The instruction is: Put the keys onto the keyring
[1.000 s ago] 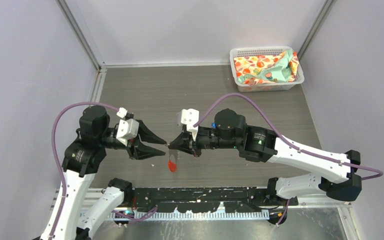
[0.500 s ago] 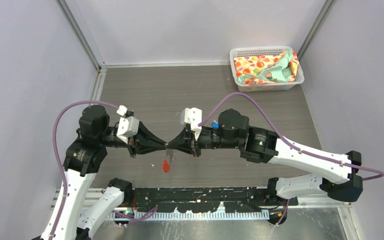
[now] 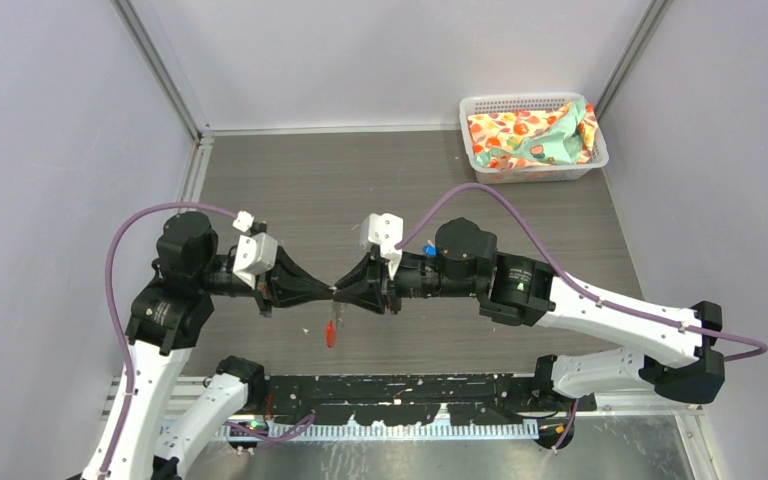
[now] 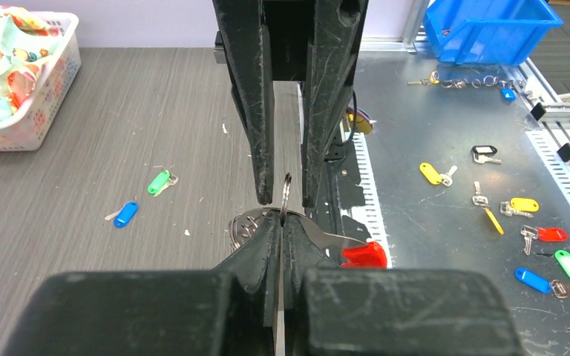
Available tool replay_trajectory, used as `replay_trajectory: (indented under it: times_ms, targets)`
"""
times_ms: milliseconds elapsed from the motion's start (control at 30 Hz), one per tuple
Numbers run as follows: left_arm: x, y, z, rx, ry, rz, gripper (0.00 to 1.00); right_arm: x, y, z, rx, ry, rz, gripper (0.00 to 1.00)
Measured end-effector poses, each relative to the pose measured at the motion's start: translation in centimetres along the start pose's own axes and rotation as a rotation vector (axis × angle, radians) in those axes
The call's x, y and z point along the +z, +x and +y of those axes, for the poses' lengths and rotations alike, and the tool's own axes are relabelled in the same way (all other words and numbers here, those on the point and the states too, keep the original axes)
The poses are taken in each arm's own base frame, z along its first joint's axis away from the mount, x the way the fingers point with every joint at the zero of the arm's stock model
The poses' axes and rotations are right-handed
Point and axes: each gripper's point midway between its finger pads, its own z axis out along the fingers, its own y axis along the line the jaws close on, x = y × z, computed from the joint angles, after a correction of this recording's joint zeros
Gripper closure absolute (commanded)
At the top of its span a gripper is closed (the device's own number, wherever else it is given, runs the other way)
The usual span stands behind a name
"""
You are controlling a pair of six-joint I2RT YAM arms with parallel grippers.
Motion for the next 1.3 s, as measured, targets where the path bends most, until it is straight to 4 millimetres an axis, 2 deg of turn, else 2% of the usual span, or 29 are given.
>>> replay_trajectory:
  times_ms: [200,367,467,600,767,867,900,1000,1033,1167,1233,1300]
  targets:
    - [0.0,0.2,0.3,-0.021,-0.014,0.006,1.00,-0.3,1.0,-0.8,0.040,0.047,0.040,0.43]
    - [-0.1,0.3,0.2,0.020,-0.015,0.010,1.00,-1.5,2.1,-2.2,0.099,0.122,0.096,0.34]
    - [-0.2,0.4,-0.2,0.063,-0.015,0.010,1.00,-3.2,2.0,-4.1,0.159,0.206,0.107,0.31]
    - [-0.4,0.6,-0.6,0.105,-0.015,0.010,1.00,-6.1,1.7,-7.8,0.273,0.368,0.095,0.20]
    - [-0.4,1.3,-0.3,0.112,-0.019,0.026,1.00,-9.5,4.1,-12.9,0.390,0.650,0.123,0.22]
    - [-0.3,2.0,-0.1,0.101,-0.020,0.040,1.00,-11.8,8.6,-16.3,0.447,0.849,0.186,0.29]
    - [-0.3,2.1,-0.1,0.095,-0.021,0.043,1.00,-12.5,10.3,-17.3,0.467,0.907,0.218,0.36]
    - [-0.3,2.6,0.1,0.084,-0.026,0.054,1.00,-15.7,17.5,-20.5,0.557,1.109,0.340,0.52]
    - [-0.3,2.7,0.2,0.085,-0.028,0.057,1.00,-17.0,20.3,-21.1,0.598,1.173,0.393,0.53]
    - [-0.4,3.0,0.3,0.083,-0.033,0.067,1.00,-20.3,27.6,-21.7,0.711,1.336,0.545,0.53]
    - [-0.4,3.0,0.3,0.084,-0.035,0.069,1.00,-20.8,29.8,-21.3,0.742,1.366,0.598,0.53]
    - [-0.4,3.1,0.3,0.088,-0.034,0.070,1.00,-20.8,31.2,-21.1,0.764,1.380,0.625,0.53]
